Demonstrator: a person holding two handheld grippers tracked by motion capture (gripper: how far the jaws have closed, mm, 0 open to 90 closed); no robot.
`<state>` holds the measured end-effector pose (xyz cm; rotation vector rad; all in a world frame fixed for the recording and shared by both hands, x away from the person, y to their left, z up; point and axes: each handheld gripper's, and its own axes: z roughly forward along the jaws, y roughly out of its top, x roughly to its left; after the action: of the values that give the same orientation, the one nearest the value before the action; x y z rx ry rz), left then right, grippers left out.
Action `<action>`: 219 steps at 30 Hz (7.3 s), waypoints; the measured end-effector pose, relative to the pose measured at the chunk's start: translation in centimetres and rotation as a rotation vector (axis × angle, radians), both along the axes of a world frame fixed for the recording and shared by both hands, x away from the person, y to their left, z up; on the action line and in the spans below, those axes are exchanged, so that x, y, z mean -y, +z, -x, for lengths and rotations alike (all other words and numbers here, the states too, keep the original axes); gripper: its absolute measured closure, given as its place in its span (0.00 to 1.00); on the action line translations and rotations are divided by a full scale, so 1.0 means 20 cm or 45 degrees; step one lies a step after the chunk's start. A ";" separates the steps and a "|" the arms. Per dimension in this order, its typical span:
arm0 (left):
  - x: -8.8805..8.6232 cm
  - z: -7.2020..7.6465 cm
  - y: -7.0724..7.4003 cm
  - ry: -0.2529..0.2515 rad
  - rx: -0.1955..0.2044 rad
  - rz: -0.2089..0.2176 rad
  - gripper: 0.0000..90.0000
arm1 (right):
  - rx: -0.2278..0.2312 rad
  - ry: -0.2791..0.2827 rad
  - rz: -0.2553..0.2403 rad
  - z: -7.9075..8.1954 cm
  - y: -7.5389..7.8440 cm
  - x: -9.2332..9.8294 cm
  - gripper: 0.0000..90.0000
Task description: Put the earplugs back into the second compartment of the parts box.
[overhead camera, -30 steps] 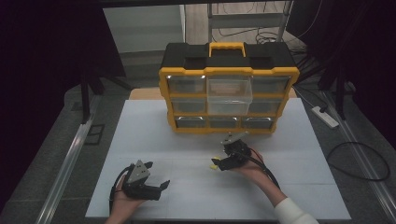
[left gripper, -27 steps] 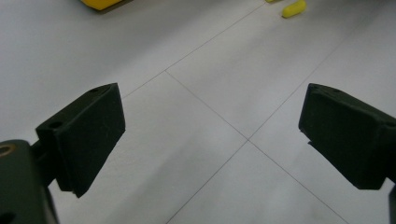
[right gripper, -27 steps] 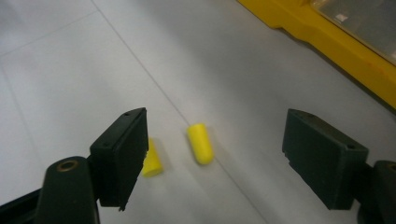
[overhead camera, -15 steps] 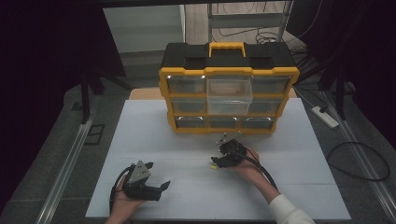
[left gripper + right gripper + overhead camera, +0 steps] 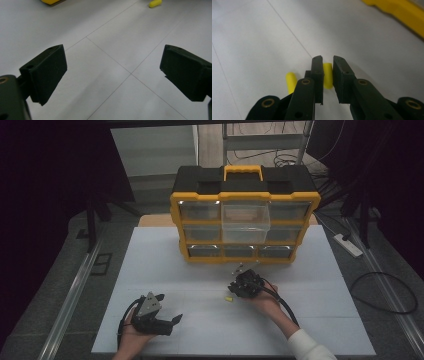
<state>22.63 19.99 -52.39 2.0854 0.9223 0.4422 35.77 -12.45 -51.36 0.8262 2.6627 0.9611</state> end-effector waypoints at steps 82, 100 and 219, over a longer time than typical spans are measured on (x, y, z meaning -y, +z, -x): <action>0.01 0.00 0.01 -0.004 0.007 -0.005 0.08 | 0.514 -0.093 -0.790 0.32 1.03 0.41 0.88; 0.00 0.00 0.01 -0.006 0.005 -0.005 0.08 | 0.478 -0.209 -0.704 0.05 1.14 0.32 0.88; 0.01 0.01 0.01 -0.019 0.016 0.004 0.08 | 0.071 0.145 -0.069 0.23 0.15 0.07 0.27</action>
<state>22.44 19.89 -52.23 2.0832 0.8986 0.4452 31.17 -13.77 -48.40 0.6541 2.6717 1.0711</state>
